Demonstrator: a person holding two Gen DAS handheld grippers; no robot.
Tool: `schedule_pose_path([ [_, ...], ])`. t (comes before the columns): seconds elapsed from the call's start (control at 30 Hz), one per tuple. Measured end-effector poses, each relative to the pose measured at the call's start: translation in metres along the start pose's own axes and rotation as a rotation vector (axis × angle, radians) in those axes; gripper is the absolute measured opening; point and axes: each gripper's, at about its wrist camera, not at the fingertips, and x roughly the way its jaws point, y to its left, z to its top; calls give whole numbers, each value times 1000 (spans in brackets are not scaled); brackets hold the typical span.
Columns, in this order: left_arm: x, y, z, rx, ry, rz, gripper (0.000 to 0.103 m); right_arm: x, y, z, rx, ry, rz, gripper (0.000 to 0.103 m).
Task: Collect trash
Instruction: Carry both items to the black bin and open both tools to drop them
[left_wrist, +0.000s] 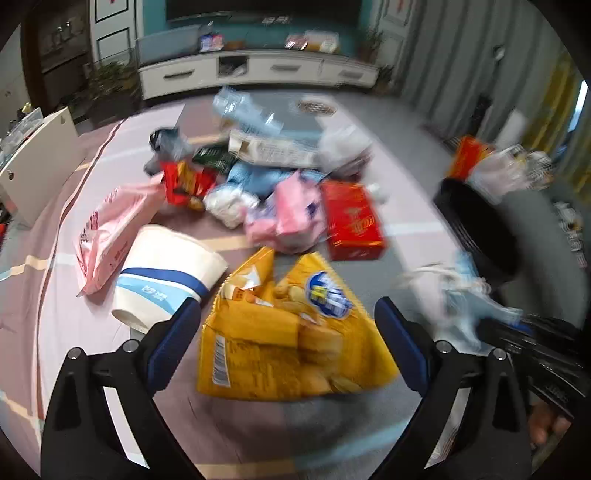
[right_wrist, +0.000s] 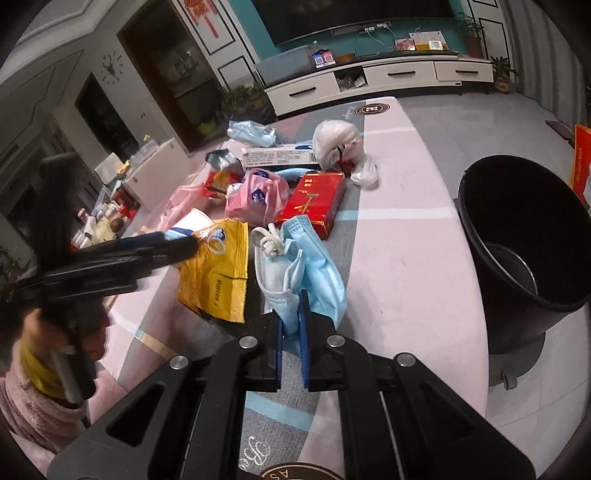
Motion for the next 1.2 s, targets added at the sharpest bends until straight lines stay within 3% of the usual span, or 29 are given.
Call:
schedule_pose_path([
  [0.1, 18, -2, -14, 3, 76, 31, 92, -4, -4, -2, 10, -10, 6, 9],
  [0.23, 26, -1, -25, 1, 108, -2, 43, -13, -15, -2, 39, -32, 1, 8],
  [0.37, 10, -2, -28, 1, 85, -22, 24, -26, -24, -3, 62, -66, 0, 8],
  [0.5, -23, -16, -22, 5, 23, -117, 22, -45, -39, -3, 95, -117, -24, 9],
  [0.63, -36, -54, -2, 69, -15, -225, 22, -66, -65, -3, 153, -183, -79, 9],
  [0.9, -8, -179, 55, 219, -21, -482, 29, -97, -139, 5, 315, -289, -226, 9],
  [1.0, 20, -215, 71, 231, 5, -517, 33, -87, -159, 10, 346, -276, -276, 9],
  [1.1, 50, -243, 78, 237, 39, -512, 42, -75, -177, 14, 355, -250, -316, 10],
  [1.13, 59, -249, 79, 237, 53, -502, 51, -69, -182, 15, 357, -234, -324, 11],
  [1.2, 73, -254, 80, 233, 68, -491, 53, -67, -193, 15, 364, -223, -339, 13],
])
